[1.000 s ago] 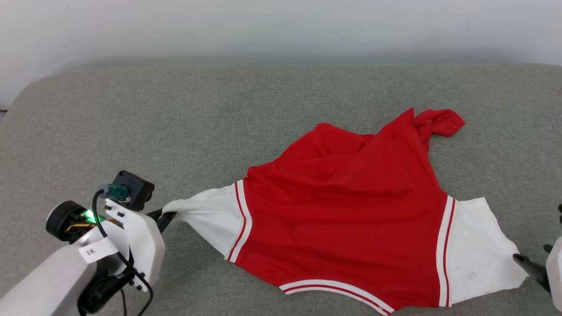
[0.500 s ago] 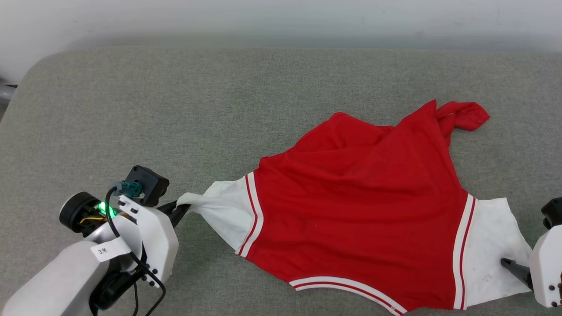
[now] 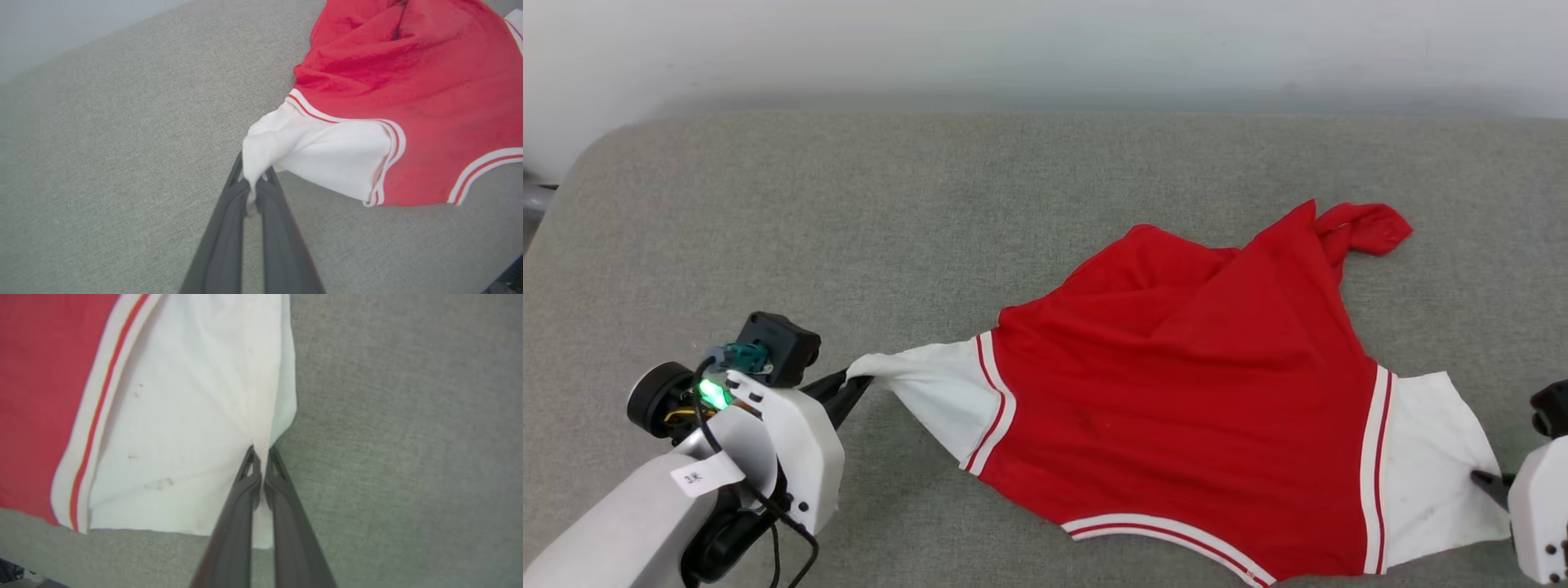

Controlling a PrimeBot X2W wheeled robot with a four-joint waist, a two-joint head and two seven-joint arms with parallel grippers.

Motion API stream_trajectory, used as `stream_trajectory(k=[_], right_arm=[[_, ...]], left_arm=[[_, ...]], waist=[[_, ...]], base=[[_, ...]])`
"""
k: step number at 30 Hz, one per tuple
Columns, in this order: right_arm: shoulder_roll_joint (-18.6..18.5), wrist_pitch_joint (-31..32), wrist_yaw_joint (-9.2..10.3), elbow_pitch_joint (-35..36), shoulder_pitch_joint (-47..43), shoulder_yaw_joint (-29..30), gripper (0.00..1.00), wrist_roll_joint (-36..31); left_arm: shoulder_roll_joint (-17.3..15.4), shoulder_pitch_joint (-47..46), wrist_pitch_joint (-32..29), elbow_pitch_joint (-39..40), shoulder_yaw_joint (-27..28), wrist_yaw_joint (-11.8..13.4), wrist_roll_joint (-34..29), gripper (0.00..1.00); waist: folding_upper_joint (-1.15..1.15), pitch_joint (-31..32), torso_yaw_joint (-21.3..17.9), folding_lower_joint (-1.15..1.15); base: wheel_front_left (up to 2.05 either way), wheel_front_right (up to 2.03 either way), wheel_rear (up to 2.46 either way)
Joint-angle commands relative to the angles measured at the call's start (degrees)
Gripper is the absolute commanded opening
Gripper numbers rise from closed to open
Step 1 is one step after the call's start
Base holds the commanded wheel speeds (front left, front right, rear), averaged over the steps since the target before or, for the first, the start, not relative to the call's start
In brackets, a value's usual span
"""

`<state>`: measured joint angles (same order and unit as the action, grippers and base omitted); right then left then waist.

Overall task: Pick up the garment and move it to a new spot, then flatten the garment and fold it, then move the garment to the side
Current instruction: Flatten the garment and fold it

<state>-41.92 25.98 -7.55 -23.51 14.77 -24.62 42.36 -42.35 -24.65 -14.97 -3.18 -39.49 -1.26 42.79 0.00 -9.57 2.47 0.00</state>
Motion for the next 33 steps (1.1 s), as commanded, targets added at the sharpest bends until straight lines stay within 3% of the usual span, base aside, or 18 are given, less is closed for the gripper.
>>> stream_trajectory(k=[1, 7, 14, 24, 29, 33], right_arm=[[-0.88, -0.46, 0.13, 0.20, -0.59, 0.28, 0.00, 0.20], [-3.01, -4.89, 0.12, 6.05, -1.41, 4.50, 0.00, 0.73], [-2.20, -7.57, 0.11, 14.68, -0.56, 13.39, 0.00, -0.54], [5.57, -5.04, 0.10, 28.98, 3.92, 27.26, 0.00, -6.45], [9.37, -3.47, 0.10, 33.33, 9.97, 29.34, 0.00, -9.34], [11.64, -4.59, 0.10, 32.40, 17.15, 29.70, 0.00, -12.17]], left_arm=[[0.01, 0.60, 0.51, 0.27, 0.42, 0.39, 0.27, 0.00], [-1.16, 0.97, 4.28, 3.96, 2.09, 1.14, -0.70, 0.00], [-1.89, -1.65, 9.26, 10.95, 5.79, 3.63, -2.71, 0.00], [-0.27, -10.91, 11.68, 16.68, 10.00, 5.03, -4.42, 0.00], [2.13, -16.52, 12.32, 15.97, 11.59, 5.35, -3.97, 0.00], [4.52, -21.83, 12.47, 13.18, 12.14, 4.71, -3.50, 0.00]], waist=[[0.00, 0.64, -0.28, 0.00], [0.00, 2.78, -0.92, 0.00], [0.00, 4.47, -1.32, 0.00], [0.00, 4.68, -1.57, 0.00], [0.00, 2.34, -2.07, 0.00], [0.00, -1.14, -2.30, 0.00]], base=[[0.00, 0.00, 0.00], [0.00, 0.00, 0.00], [0.00, 0.00, 0.00], [0.00, 0.00, 0.00], [0.00, 0.00, 0.00], [0.00, 0.00, 0.00]])
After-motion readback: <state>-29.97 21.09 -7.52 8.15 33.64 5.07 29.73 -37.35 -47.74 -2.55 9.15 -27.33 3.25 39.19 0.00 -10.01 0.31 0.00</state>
